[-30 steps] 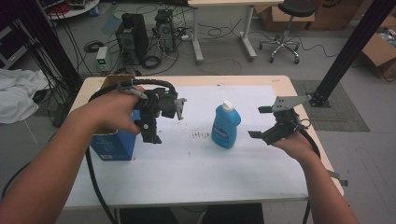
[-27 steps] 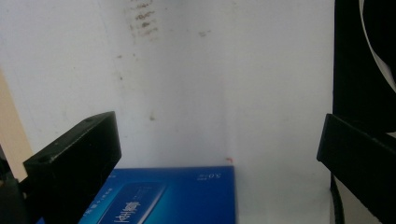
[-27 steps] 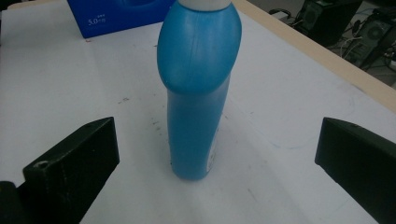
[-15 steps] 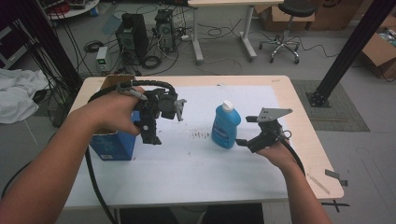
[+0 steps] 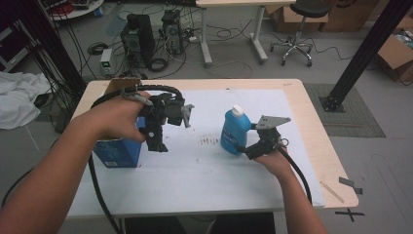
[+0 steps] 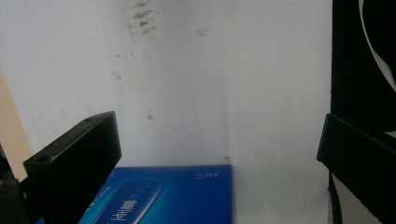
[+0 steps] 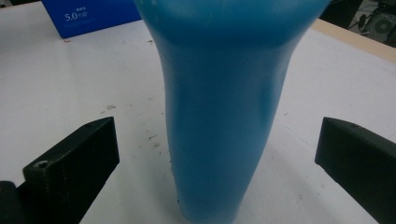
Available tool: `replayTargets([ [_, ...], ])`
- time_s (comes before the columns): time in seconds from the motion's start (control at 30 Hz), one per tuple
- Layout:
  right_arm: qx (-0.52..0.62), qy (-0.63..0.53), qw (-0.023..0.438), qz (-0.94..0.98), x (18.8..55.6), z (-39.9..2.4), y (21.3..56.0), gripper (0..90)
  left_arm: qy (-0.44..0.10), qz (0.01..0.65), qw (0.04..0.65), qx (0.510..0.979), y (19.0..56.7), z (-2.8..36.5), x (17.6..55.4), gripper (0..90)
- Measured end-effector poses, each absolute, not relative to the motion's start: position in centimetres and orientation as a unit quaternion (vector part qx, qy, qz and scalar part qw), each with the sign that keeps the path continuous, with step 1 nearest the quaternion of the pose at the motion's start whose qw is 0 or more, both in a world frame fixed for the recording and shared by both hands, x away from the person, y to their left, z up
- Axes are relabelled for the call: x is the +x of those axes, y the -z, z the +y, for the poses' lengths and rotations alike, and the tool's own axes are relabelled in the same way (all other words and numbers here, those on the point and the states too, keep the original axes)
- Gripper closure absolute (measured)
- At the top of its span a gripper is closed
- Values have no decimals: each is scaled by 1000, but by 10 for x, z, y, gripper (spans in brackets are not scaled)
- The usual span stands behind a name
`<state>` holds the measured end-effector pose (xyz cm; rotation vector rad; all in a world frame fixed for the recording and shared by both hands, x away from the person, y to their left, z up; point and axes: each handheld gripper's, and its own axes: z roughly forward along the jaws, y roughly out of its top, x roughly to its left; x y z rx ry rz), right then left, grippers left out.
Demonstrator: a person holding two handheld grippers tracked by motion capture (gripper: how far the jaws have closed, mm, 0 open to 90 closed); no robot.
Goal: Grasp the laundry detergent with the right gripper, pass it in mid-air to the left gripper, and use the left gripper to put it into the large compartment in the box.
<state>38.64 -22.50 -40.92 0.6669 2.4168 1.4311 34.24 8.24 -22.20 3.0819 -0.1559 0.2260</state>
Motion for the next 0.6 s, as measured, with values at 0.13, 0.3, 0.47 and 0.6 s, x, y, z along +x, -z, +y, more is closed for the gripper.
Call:
replayTargets([
  [0.13, 233, -498, 129, 825, 389, -220, 413, 0, -74, -49, 25, 996, 221, 84, 341, 1],
  [0.3, 243, -507, 131, 816, 392, -217, 419, 0, -74, -47, 25, 996, 221, 86, 340, 1],
  [0.47, 245, -517, 146, 807, 391, -214, 422, 0, -73, -46, 23, 996, 222, 87, 340, 1],
  [0.6, 252, -527, 155, 797, 391, -212, 425, 0, -72, -45, 22, 996, 223, 88, 340, 1],
])
